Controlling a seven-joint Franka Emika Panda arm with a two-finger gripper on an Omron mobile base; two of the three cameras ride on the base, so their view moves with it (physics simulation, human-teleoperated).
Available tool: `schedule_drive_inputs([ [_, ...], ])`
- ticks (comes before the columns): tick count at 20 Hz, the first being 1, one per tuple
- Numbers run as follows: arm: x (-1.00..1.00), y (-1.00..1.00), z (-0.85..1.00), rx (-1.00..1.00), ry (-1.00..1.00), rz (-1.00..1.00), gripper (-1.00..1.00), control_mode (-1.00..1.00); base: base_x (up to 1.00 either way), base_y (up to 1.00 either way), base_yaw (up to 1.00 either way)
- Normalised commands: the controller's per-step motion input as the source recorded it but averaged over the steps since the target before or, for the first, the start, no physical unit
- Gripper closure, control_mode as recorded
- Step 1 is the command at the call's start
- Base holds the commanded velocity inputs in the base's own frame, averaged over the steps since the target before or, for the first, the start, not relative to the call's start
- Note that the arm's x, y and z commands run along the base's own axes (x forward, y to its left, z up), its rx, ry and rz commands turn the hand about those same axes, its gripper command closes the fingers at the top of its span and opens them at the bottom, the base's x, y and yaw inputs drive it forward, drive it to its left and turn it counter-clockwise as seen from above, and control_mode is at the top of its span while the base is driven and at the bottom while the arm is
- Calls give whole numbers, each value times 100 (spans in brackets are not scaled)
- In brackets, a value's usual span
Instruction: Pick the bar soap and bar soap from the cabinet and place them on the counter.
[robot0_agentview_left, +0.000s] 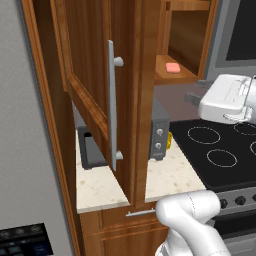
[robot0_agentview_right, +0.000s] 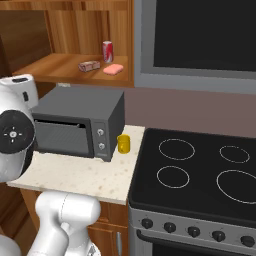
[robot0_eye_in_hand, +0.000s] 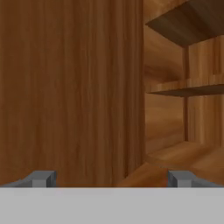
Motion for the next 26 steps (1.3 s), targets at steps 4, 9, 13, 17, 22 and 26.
schedule_drive_inputs([
  [4, 41, 0, 0, -12, 15, -33, -100, -100, 0, 0, 0],
  [9, 43, -1, 0, -14, 16, -32, -100, -100, 0, 0, 0],
  [13, 47, -7, 0, -15, 16, -30, -100, -100, 0, 0, 0],
  [17, 45, -16, 0, -15, 15, -26, -100, -100, 0, 0, 0],
  [22, 27, -14, 0, -10, 16, -21, -100, -100, 0, 0, 0],
  [26, 15, -14, -2, -5, 17, -16, -100, -100, 0, 0, 0],
])
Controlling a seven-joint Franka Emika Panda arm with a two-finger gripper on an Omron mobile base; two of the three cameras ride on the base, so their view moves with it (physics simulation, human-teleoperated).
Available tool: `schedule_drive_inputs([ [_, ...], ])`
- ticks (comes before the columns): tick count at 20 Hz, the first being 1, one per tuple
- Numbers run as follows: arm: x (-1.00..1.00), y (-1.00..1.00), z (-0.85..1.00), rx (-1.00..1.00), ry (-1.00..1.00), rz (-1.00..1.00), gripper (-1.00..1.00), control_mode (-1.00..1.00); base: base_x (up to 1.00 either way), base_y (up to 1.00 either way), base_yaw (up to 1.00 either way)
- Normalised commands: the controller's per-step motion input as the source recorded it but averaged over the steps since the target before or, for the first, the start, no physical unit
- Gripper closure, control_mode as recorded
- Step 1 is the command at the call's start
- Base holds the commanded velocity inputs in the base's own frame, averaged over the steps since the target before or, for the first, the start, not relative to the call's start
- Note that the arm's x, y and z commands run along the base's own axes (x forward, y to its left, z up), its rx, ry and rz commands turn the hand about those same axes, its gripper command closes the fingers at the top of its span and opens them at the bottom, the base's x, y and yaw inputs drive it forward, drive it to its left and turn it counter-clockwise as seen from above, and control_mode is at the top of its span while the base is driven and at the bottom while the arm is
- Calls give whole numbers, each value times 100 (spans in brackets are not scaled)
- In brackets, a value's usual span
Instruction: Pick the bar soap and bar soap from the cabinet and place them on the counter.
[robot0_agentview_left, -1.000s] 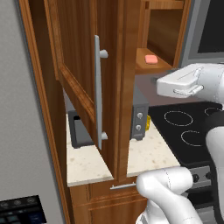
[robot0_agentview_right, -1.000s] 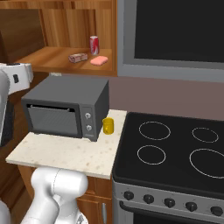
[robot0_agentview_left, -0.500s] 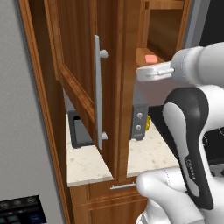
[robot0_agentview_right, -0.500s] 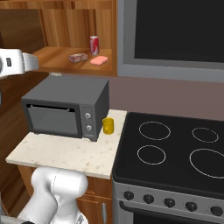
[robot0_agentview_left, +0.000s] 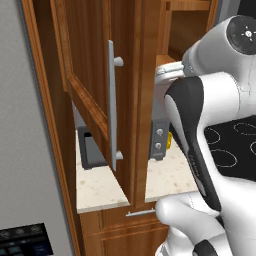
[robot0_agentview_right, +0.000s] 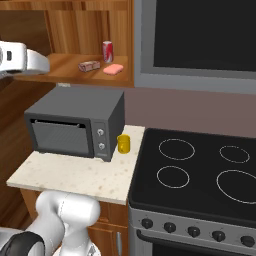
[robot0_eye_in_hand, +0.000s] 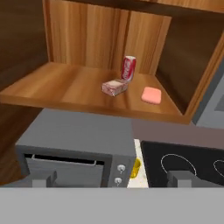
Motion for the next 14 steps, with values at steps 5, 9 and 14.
schedule_drive_inputs([
  [5, 14, -4, -16, -2, 21, -12, -100, -100, 0, 0, 0],
  [9, 18, -3, -4, 2, 25, -10, -100, -100, 0, 0, 0],
  [14, 32, -5, 0, 12, 7, -7, -100, -100, 0, 0, 0],
])
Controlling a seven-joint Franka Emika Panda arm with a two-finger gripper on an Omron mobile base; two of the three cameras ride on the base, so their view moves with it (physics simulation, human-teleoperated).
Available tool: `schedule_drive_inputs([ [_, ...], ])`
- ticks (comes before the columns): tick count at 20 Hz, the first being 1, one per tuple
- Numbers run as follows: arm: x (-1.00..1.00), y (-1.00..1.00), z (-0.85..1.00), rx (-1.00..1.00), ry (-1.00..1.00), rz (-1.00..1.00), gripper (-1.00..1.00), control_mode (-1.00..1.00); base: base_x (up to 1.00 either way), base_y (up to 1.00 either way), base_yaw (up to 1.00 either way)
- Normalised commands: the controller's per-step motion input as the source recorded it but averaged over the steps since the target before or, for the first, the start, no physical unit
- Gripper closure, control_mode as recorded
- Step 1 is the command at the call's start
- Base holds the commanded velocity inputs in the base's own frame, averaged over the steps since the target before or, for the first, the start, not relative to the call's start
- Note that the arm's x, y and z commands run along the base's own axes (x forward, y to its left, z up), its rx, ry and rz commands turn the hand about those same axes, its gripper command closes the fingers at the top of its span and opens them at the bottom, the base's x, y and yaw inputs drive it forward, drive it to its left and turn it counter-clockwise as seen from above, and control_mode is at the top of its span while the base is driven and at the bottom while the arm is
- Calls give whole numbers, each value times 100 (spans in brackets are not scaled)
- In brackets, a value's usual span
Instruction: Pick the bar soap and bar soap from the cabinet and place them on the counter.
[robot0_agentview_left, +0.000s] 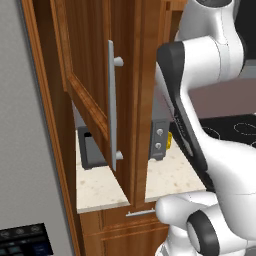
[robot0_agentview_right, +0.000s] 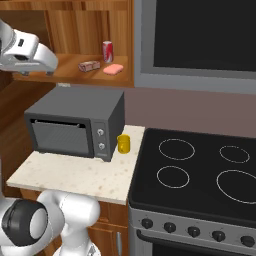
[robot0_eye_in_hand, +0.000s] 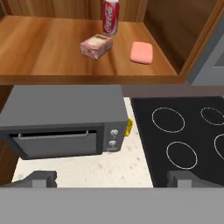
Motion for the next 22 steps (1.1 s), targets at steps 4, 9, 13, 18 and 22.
schedule_drive_inputs([
  [4, 21, -13, 0, 16, 1, -4, -100, -100, 0, 0, 0],
  [9, 1, -6, -17, 13, 0, -2, -100, -100, 0, 0, 0],
  [13, 7, 0, -26, 7, -1, -3, -100, -100, 0, 0, 0],
  [18, 11, 0, -19, 5, -2, -3, -100, -100, 0, 0, 0],
  [22, 10, -2, -4, 3, -3, -5, -100, -100, 0, 0, 0],
])
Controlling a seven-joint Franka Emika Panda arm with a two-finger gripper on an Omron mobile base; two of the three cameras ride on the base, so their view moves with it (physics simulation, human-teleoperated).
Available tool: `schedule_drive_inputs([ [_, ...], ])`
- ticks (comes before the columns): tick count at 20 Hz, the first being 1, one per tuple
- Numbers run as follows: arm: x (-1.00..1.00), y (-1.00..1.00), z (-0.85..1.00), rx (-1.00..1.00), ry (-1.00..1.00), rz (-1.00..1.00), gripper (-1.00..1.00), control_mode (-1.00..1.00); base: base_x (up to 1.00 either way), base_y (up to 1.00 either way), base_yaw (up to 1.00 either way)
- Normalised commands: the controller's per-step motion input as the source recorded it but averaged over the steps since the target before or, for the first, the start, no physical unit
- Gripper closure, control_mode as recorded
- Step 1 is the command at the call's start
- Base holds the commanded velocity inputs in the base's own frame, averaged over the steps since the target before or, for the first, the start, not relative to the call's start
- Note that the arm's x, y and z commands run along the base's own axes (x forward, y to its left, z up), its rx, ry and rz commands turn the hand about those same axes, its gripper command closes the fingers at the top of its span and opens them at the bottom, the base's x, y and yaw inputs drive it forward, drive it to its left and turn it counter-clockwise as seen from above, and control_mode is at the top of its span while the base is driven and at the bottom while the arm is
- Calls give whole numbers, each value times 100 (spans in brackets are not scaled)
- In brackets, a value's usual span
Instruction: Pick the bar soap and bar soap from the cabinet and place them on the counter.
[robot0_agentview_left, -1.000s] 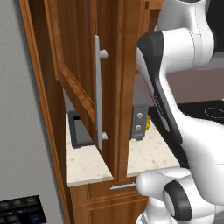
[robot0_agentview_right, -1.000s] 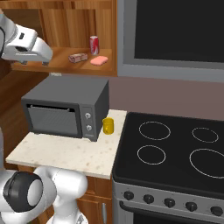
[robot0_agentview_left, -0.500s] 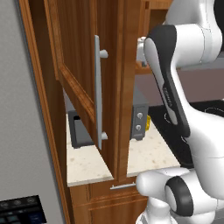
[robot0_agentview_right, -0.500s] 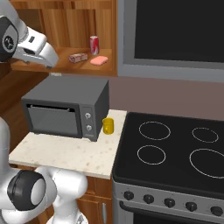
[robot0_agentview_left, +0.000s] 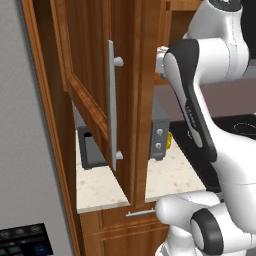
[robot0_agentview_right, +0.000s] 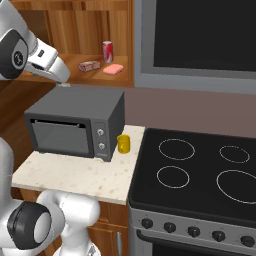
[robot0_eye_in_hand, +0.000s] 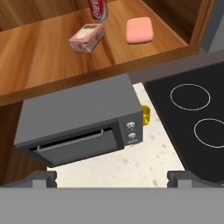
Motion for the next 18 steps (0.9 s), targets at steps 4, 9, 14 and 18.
schedule_drive_inputs([
  [4, 7, -1, 0, 1, 0, -7, -100, -100, 0, 0, 0],
  [9, 10, 0, 0, 0, 0, -7, -100, -100, 0, 0, 0],
  [14, 20, 1, 0, -3, 2, -4, -100, -100, 0, 0, 0],
  [18, 23, 3, 0, -6, 4, -1, -100, -100, 0, 0, 0],
])
